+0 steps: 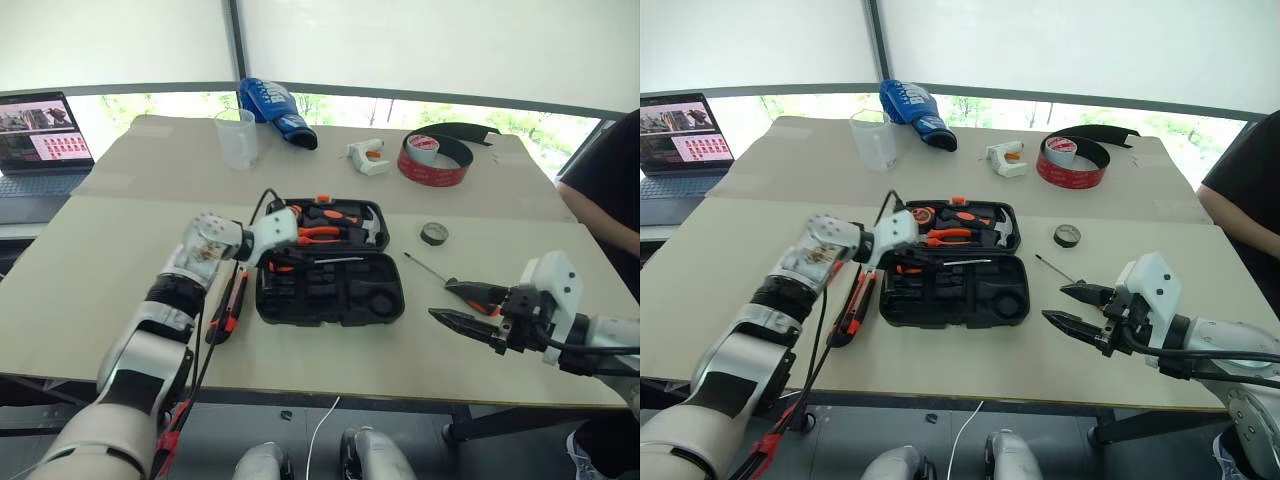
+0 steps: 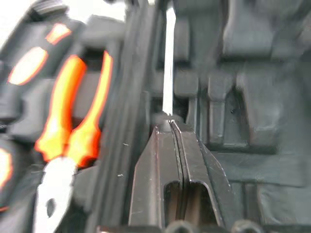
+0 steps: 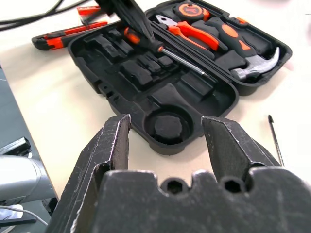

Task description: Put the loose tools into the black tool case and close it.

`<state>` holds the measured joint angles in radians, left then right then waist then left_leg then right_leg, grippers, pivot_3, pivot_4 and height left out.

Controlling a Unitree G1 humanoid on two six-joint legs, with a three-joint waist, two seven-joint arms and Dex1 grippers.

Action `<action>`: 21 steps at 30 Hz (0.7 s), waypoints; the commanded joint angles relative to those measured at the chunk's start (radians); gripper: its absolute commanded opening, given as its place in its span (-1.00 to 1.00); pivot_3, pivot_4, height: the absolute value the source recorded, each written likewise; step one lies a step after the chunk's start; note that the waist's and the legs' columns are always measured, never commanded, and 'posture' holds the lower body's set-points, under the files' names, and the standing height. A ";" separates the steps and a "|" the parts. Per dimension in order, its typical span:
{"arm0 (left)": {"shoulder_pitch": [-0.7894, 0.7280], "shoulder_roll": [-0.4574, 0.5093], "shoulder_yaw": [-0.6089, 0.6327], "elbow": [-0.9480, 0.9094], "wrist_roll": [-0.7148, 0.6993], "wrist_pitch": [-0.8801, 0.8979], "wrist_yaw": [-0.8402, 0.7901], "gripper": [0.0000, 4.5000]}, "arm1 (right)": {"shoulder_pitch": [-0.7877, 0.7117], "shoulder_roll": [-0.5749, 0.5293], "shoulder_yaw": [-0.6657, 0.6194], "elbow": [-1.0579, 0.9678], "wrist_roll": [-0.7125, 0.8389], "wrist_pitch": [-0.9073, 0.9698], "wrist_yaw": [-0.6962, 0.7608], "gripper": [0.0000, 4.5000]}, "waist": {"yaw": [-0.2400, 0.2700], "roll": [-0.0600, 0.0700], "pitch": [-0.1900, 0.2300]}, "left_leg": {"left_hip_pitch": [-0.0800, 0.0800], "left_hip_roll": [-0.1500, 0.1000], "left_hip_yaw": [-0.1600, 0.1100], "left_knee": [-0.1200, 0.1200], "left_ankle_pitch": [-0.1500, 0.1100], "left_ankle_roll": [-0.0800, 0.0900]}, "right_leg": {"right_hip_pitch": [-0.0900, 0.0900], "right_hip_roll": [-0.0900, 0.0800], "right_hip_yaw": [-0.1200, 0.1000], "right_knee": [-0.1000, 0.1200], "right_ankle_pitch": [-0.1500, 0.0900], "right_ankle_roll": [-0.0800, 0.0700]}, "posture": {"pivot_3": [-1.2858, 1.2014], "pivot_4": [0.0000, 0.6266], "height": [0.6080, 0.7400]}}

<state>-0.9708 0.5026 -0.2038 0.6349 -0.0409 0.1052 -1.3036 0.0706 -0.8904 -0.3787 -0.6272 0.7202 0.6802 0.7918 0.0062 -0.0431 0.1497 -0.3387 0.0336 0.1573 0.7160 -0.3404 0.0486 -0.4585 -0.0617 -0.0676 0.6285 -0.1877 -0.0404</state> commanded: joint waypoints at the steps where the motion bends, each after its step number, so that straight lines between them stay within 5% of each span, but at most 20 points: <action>1: -0.028 -0.012 0.045 -0.059 -0.052 0.079 0.013 -0.98 | -0.031 0.000 -0.008 -0.007 0.004 -0.014 -0.005 0.47 | 0.003 0.000 0.000 | 0.000 0.000 0.000 0.000 0.000 0.000 | 0.000 0.000 0.000 0.000 0.000 0.000 | 0.03 -0.52 0.84; 21: 0.000 -0.103 -0.125 0.180 0.179 -0.241 0.150 -0.98 | -0.020 0.014 -0.012 -0.020 0.007 -0.006 -0.025 0.47 | 0.006 0.000 0.000 | 0.000 -0.001 0.001 0.001 -0.001 0.001 | 0.001 -0.001 0.002 -0.002 0.002 -0.001 | 0.03 -0.52 0.84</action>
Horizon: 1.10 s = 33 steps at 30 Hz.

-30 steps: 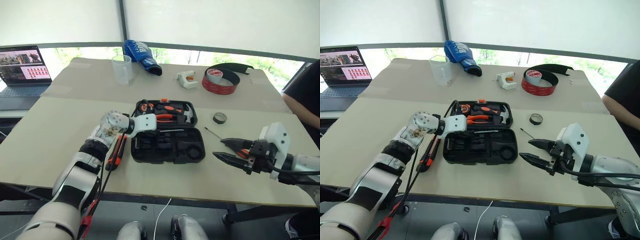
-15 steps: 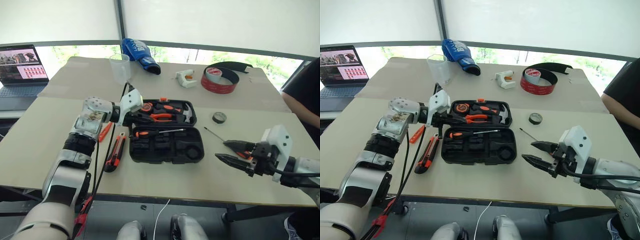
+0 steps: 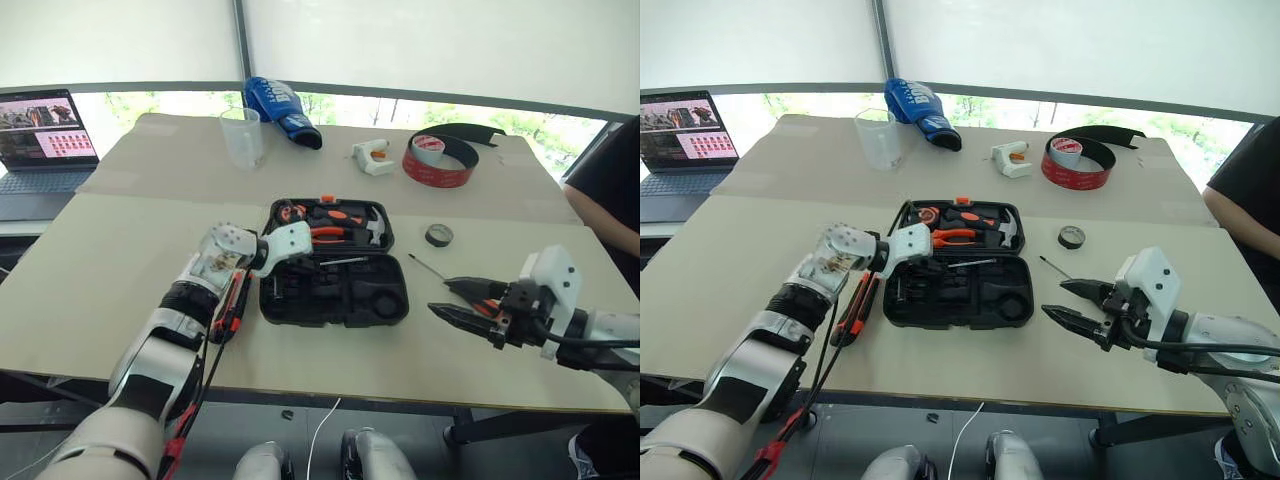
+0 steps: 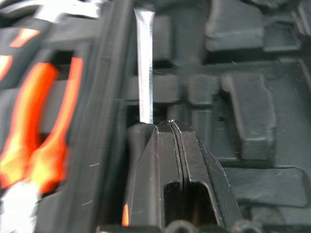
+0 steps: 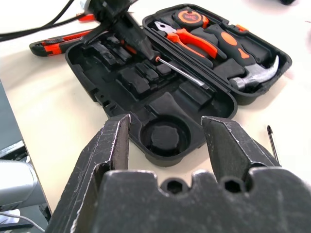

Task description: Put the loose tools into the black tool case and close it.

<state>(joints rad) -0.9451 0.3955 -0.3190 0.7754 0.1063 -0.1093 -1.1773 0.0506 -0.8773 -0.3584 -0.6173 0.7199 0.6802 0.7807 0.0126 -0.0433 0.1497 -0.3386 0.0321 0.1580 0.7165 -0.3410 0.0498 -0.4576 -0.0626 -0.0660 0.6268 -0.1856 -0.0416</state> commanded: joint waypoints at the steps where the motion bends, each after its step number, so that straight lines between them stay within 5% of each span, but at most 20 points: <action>1: -0.030 0.004 -0.009 0.053 0.037 -0.032 0.028 -0.98 | 0.002 0.002 -0.034 -0.031 0.008 -0.006 -0.015 0.47 | 0.000 0.000 0.000 | 0.000 0.000 0.000 0.000 0.000 0.000 | 0.000 0.000 0.000 0.000 0.000 0.000 | 0.03 -0.52 0.84; 14: -0.117 0.025 0.112 0.004 -0.117 0.109 -0.115 -0.98 | 0.005 0.009 -0.027 -0.034 0.010 -0.012 -0.031 0.47 | -0.001 0.000 0.000 | -0.001 0.000 0.000 0.000 0.000 0.001 | -0.001 0.000 -0.001 0.000 0.000 0.001 | 0.03 -0.52 0.84; 33: -0.072 0.002 -0.006 0.166 0.078 -0.105 0.021 -0.98 | 0.017 0.016 -0.024 -0.051 0.008 -0.008 -0.043 0.47 | 0.000 0.000 0.000 | 0.000 0.000 0.000 0.001 -0.001 0.001 | 0.001 0.000 -0.001 0.000 0.001 0.001 | 0.03 -0.52 0.84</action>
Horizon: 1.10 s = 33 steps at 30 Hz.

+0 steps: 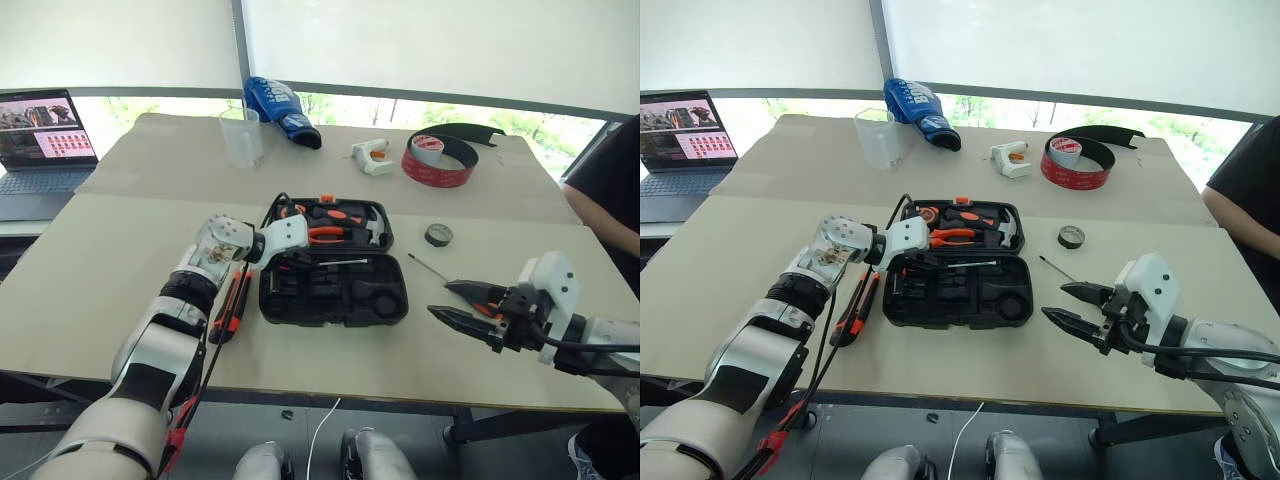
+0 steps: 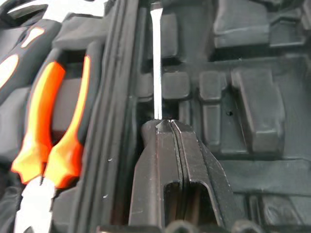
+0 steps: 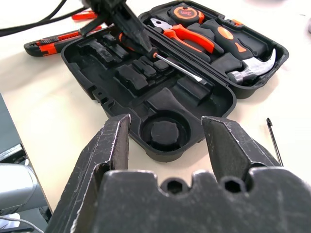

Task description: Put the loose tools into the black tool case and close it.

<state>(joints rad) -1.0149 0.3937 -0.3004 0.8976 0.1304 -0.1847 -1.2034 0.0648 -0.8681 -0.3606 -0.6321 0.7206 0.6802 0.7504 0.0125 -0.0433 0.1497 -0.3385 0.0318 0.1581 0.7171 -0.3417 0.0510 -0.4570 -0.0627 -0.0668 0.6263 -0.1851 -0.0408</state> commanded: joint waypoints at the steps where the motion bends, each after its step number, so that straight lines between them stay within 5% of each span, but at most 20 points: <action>1: -0.005 0.005 -0.025 0.057 0.057 -0.036 0.053 -0.98 | 0.004 0.007 -0.023 -0.038 0.009 -0.007 -0.013 0.47 | 0.000 0.000 0.000 | 0.000 0.000 0.000 0.000 0.000 0.000 | 0.000 0.000 0.000 0.000 0.000 0.000 | 0.03 -0.52 0.84; 12: -0.068 0.006 0.071 0.044 -0.049 0.021 -0.007 -0.98 | 0.006 0.011 -0.021 -0.035 0.007 -0.009 -0.019 0.47 | -0.002 0.000 0.000 | 0.000 0.000 0.000 0.000 0.000 0.001 | 0.000 0.000 0.000 0.001 0.000 0.002 | 0.03 -0.52 0.84; 18: -0.021 0.066 0.189 -0.245 -0.252 0.328 -0.147 -0.98 | 0.010 -0.003 -0.061 0.097 -0.066 -0.017 -0.048 0.47 | -0.001 0.000 0.000 | -0.004 0.000 0.000 0.001 0.000 0.001 | -0.002 0.000 -0.001 -0.001 0.001 0.000 | 0.03 -0.52 0.84; 23: 0.117 0.174 0.257 -0.647 -0.444 0.642 -0.209 -0.26 | -0.010 -0.046 -0.090 0.322 -0.151 -0.065 -0.010 0.47 | -0.009 0.001 0.000 | -0.005 0.001 0.001 0.003 0.000 0.001 | -0.003 0.000 -0.001 0.000 -0.001 0.002 | 0.03 -0.52 0.84; 30: 0.278 0.352 0.275 -0.997 -0.649 0.893 -0.304 0.85 | -0.195 -0.063 0.088 0.666 -0.306 -0.202 0.085 0.47 | -0.018 0.003 0.001 | 0.001 0.001 0.002 0.003 0.001 -0.002 | -0.001 0.000 0.002 0.004 -0.006 0.008 | 0.03 -0.52 0.84; 33: 0.303 0.391 0.282 -1.059 -0.687 0.929 -0.288 0.99 | -0.291 -0.036 0.169 0.797 -0.361 -0.243 0.115 0.47 | -0.024 0.004 0.001 | 0.002 0.001 0.001 0.003 0.002 -0.005 | 0.000 0.000 0.005 0.005 -0.006 0.008 | 0.03 -0.52 0.84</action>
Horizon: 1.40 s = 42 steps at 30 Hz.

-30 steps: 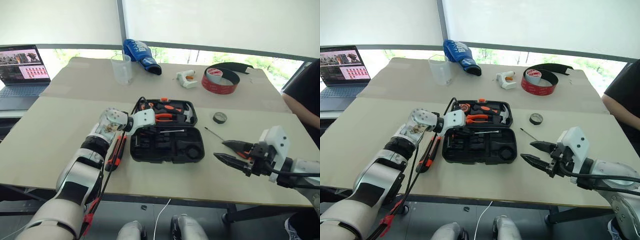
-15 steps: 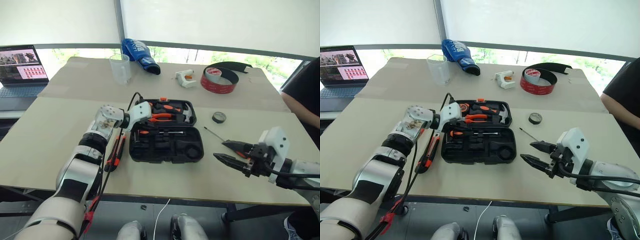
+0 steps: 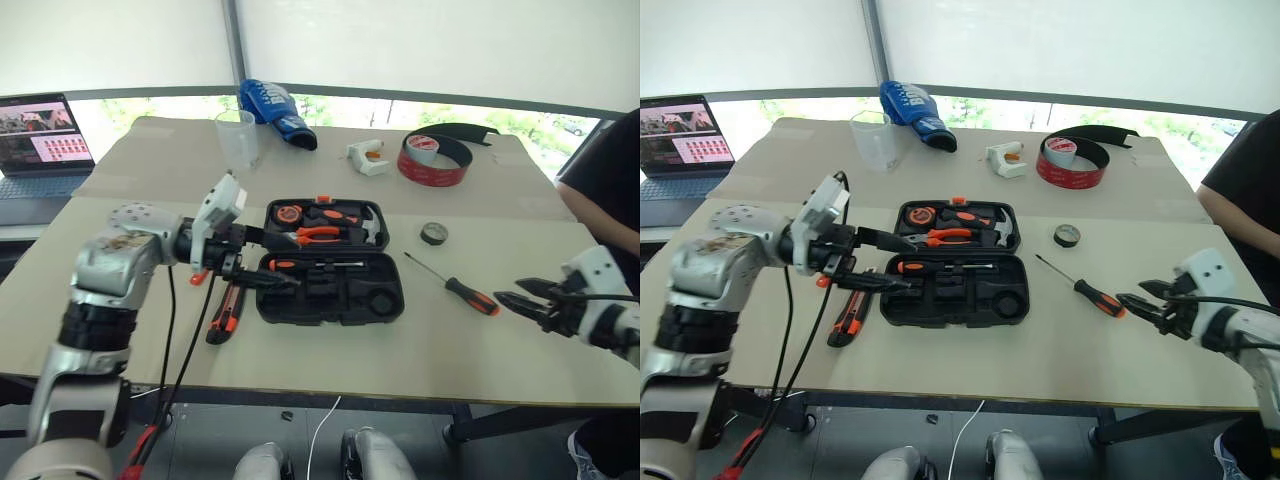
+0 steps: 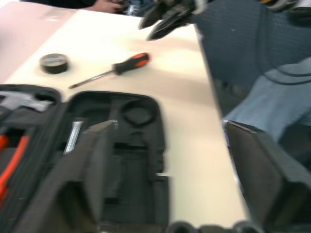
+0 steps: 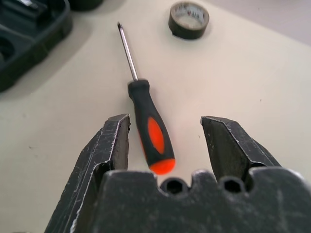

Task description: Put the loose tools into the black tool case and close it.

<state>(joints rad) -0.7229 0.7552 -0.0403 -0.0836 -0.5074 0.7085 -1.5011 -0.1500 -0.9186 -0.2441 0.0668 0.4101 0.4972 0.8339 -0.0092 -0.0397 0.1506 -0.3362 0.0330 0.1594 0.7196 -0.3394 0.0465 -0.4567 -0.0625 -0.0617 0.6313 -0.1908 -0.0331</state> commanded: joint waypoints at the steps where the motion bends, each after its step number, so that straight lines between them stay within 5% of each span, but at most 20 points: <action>1: 0.017 0.038 0.024 -0.092 -0.055 0.040 0.018 0.99 | -0.101 0.023 0.073 0.133 -0.064 -0.072 0.042 0.47 | -0.003 0.000 0.000 | 0.000 0.000 0.000 0.000 0.000 0.000 | 0.000 0.000 0.001 0.000 0.000 0.000 | 0.03 -0.52 0.84; 10: 0.095 0.098 0.030 -0.164 -0.064 0.017 0.070 0.99 | -0.207 0.083 0.159 0.287 -0.106 -0.078 0.129 0.47 | -0.003 0.002 0.000 | 0.000 0.000 0.000 -0.004 0.001 -0.002 | -0.002 0.001 0.000 0.000 0.002 -0.011 | 0.03 -0.52 0.84; 12: 0.114 0.106 0.030 -0.171 -0.063 0.006 0.079 1.00 | -0.200 0.088 0.161 0.277 -0.113 -0.087 0.140 0.02 | -0.003 0.002 0.000 | 0.000 0.000 0.000 -0.004 0.001 -0.002 | -0.001 0.001 -0.001 0.000 0.002 -0.011 | 0.03 -0.52 0.84; 16: 0.149 0.139 0.049 -0.177 -0.072 -0.002 0.082 1.00 | -0.201 0.079 0.142 0.249 -0.115 -0.099 0.147 -0.52 | -0.003 0.002 0.001 | 0.000 0.000 0.001 -0.004 0.001 -0.003 | -0.001 0.001 0.000 0.001 0.000 -0.008 | 0.03 -0.52 0.84; 23: 0.255 0.247 0.138 -0.186 -0.099 -0.011 0.069 1.00 | -0.381 0.061 0.139 0.125 -0.062 -0.044 0.204 -0.53 | -0.015 0.011 0.006 | 0.001 0.001 0.004 -0.005 0.002 -0.004 | -0.004 0.001 0.000 0.002 -0.001 -0.005 | 0.03 -0.52 0.84; 29: 0.336 0.285 0.201 -0.205 -0.118 -0.014 0.084 1.00 | -0.544 0.156 0.345 0.009 -0.113 -0.106 0.342 -0.53 | -0.009 0.013 0.007 | 0.002 0.003 0.003 -0.007 0.004 -0.007 | -0.004 0.003 -0.002 0.003 -0.003 -0.009 | 0.03 -0.52 0.84; 34: 0.351 0.281 0.213 -0.216 -0.116 -0.025 0.117 1.00 | -0.639 0.233 0.556 0.175 -0.341 -0.455 0.401 -0.53 | 0.006 0.013 0.008 | 0.000 0.001 0.006 -0.007 0.004 -0.008 | -0.007 0.001 -0.007 0.004 0.000 -0.016 | 0.03 -0.52 0.84; 42: 0.362 0.289 0.222 -0.233 -0.129 -0.029 0.158 1.00 | -0.740 0.301 0.583 0.429 -0.437 -0.664 0.380 -0.53 | -0.002 0.013 0.008 | -0.002 0.002 0.008 -0.007 0.004 -0.007 | -0.007 0.001 -0.007 0.002 0.001 -0.015 | 0.03 -0.52 0.84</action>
<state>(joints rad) -0.3608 1.0255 0.1449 -0.2896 -0.6244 0.6972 -1.3499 -0.8644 -0.6279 0.3543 0.4666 -0.0130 -0.1098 1.2220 -0.0115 -0.0264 0.1588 -0.3377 0.0349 0.1677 0.7124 -0.3357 0.0389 -0.4642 -0.0616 -0.0682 0.6339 -0.1901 -0.0486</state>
